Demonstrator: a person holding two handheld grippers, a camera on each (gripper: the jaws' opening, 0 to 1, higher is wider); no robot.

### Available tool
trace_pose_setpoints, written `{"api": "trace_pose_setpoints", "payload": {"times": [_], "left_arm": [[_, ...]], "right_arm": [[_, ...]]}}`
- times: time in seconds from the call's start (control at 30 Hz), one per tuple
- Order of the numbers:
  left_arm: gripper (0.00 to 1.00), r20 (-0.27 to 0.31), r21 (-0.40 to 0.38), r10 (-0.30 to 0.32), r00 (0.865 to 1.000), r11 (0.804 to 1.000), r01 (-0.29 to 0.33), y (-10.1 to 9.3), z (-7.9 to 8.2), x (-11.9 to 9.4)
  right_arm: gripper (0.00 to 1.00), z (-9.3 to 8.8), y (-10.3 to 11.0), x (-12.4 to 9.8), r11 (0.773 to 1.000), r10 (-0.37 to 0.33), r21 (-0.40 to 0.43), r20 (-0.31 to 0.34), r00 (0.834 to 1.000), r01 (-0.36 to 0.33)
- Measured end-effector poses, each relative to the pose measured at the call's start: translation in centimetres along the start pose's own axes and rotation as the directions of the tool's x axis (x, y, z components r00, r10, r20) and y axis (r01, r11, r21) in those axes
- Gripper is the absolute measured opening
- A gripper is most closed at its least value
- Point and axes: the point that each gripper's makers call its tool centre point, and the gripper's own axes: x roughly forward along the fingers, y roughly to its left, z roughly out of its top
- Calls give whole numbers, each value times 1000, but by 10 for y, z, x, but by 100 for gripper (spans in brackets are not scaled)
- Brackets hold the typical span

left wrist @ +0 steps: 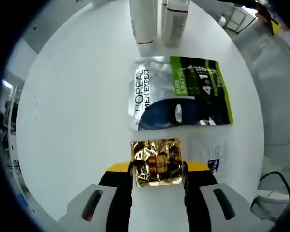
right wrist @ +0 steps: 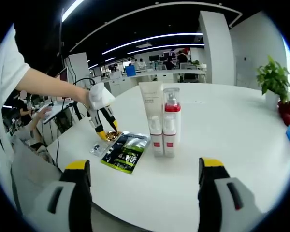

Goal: Arrange the skincare products in the storage area until every visible bottle or jar stands upright without overlapping.

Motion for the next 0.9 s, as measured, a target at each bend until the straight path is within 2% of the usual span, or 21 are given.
{"api": "trace_pose_setpoints", "payload": {"times": [0.3, 0.6, 0.8, 0.9], "left_arm": [[41, -4, -10, 9, 1000, 1000, -9, 0, -1, -3], [46, 25, -63, 39, 999, 997, -37, -1, 0, -18], [53, 59, -152, 75, 995, 986, -65, -8, 0, -30], [57, 99, -222, 103, 990, 972, -79, -12, 3, -37]], "right_arm": [[93, 0, 0, 0, 1000, 2, -1, 2, 1000, -2], [93, 2, 1, -1, 1000, 5, -13, 10, 1000, -5], [93, 5, 2, -2, 1000, 6, -18, 25, 1000, -6], [93, 6, 3, -3, 1000, 9, -18, 32, 999, -9]]}}
